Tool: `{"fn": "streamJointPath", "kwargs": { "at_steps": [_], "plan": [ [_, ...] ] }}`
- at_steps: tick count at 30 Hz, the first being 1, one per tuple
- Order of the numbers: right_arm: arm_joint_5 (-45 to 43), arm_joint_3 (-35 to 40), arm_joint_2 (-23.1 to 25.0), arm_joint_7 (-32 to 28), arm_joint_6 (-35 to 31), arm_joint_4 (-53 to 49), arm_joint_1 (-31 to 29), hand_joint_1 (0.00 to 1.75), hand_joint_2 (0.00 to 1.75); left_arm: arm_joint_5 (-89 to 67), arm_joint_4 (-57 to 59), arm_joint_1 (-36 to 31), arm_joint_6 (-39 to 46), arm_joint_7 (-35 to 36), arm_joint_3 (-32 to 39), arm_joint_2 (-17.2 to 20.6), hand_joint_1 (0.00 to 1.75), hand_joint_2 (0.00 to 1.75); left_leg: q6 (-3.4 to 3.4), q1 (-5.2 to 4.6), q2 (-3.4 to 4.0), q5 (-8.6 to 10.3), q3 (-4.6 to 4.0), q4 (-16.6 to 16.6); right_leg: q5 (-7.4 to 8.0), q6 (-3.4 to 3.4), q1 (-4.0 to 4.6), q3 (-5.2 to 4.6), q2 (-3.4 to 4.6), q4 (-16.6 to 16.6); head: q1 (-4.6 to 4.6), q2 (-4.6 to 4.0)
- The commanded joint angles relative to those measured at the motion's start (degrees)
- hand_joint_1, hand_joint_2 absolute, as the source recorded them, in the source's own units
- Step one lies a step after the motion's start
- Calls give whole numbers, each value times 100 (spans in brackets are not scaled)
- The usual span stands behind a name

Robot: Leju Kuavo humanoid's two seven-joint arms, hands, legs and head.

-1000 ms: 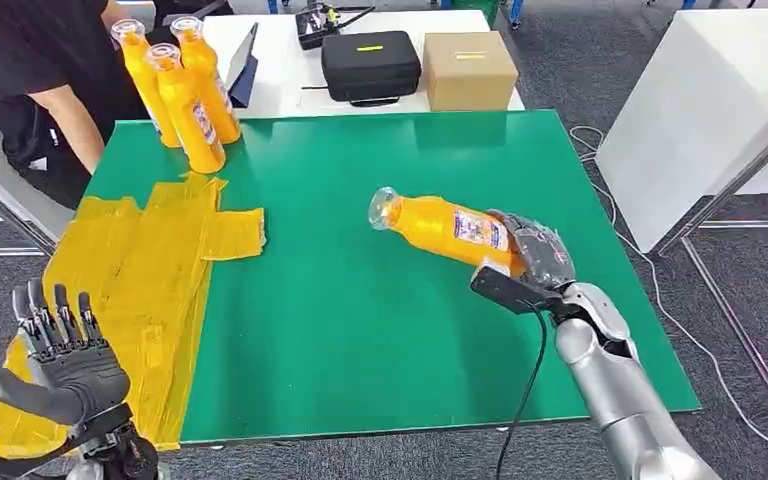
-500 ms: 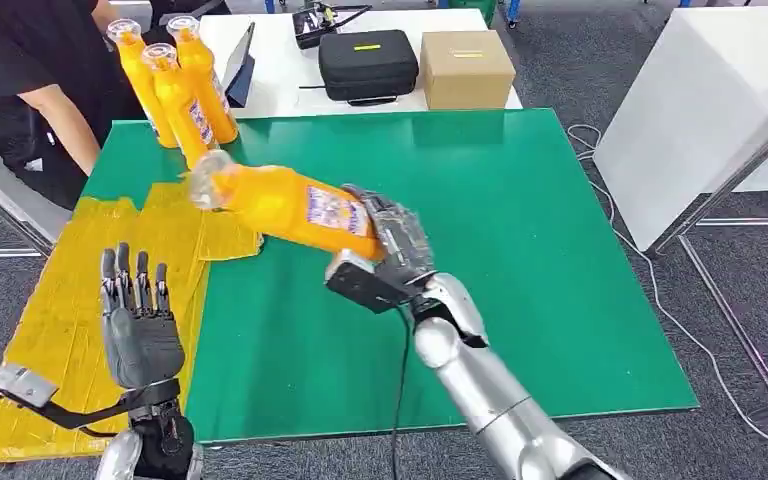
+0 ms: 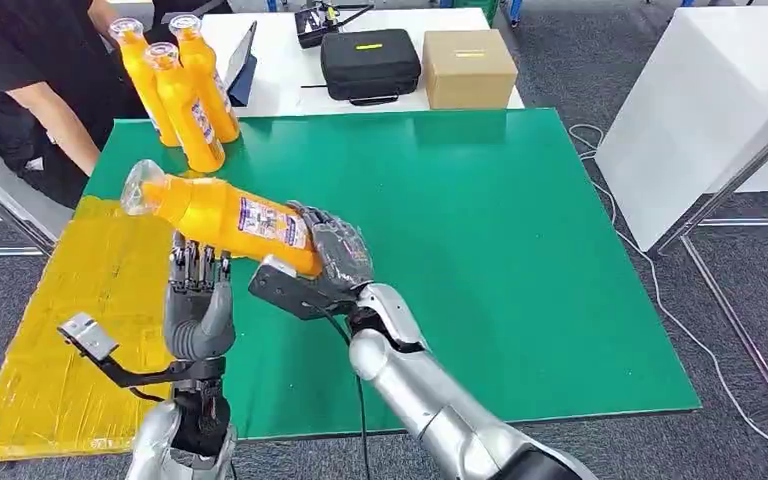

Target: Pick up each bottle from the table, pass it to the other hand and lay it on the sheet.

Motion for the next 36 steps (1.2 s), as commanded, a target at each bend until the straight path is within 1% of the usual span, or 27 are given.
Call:
{"fn": "streamJointPath", "kwargs": {
  "at_steps": [1,2,3,6,10,11,16,18,21,24,26,29,34,36],
  "plan": [
    [-42,726,26,265,-84,1053,-449,175,175,98,508,-307,-9,21,-383,192,0,175,-14,0,2,-6,18,-5,-6,-1,-1,18,-1,-5,-2,0],
    [-52,919,26,347,-135,1125,-468,175,175,128,509,-309,5,15,-398,206,0,175,-23,2,4,-12,29,-4,-11,-2,1,30,-1,-7,0,0],
    [-69,1067,26,398,-157,1167,-476,175,175,153,489,-305,25,-1,-392,217,0,175,-11,-1,4,-5,15,-6,-5,0,-1,15,1,-6,-2,0],
    [-41,1446,26,551,-213,1186,-410,175,175,212,396,-265,74,-27,-319,259,0,175,-19,3,6,-10,24,-6,-8,-1,2,24,1,-9,-2,2],
    [58,1673,26,649,-288,1074,-301,175,175,254,346,-226,108,-31,-195,302,0,175,-15,3,8,-7,20,-8,-5,-2,2,20,4,-11,-2,0],
    [203,1710,26,664,-310,1004,-223,175,175,259,330,-206,114,-28,-114,302,0,175,-14,3,8,-6,17,-9,-4,-2,2,16,4,-10,-2,0],
    [437,1624,19,630,-236,810,-4,175,175,272,298,-166,114,-31,40,301,0,175,-16,6,3,-8,22,-10,-6,-2,4,24,-3,-15,-2,0],
    [784,1583,4,599,-155,665,171,175,175,276,283,-134,116,-35,153,282,0,175,-15,5,-3,-7,17,-8,-7,-1,3,21,-9,-12,-2,0],
    [1022,1591,-10,597,-102,471,402,175,175,283,240,-107,104,-44,234,294,0,175,-10,2,1,-4,10,-8,-4,-1,1,11,-3,-9,-2,0],
    [1215,1671,-11,626,-116,418,454,175,175,282,225,-98,103,-49,271,306,0,175,-16,5,-7,-6,13,-6,-8,-2,3,18,-14,-10,-4,2],
    [1333,1671,-5,651,-51,355,555,175,175,281,212,-54,86,-74,303,331,0,175,-9,3,-3,-2,2,-5,-4,-2,1,3,-7,-7,0,2],
    [1333,1671,-5,651,-51,355,555,175,175,281,212,-54,86,-74,303,331,0,175,-15,5,2,-7,11,-6,-7,-2,3,13,-6,-10,-2,0],
    [1346,1670,-11,653,-52,350,570,175,175,282,211,-40,73,-83,305,333,0,175,-10,3,-1,-3,2,-4,-5,-1,1,3,-5,-6,0,2],
    [1469,1653,-11,646,-19,336,618,175,175,280,216,-14,60,-92,323,329,0,175,-13,4,-2,-6,7,-4,-7,-1,2,10,-8,-8,0,0]
  ]
}}
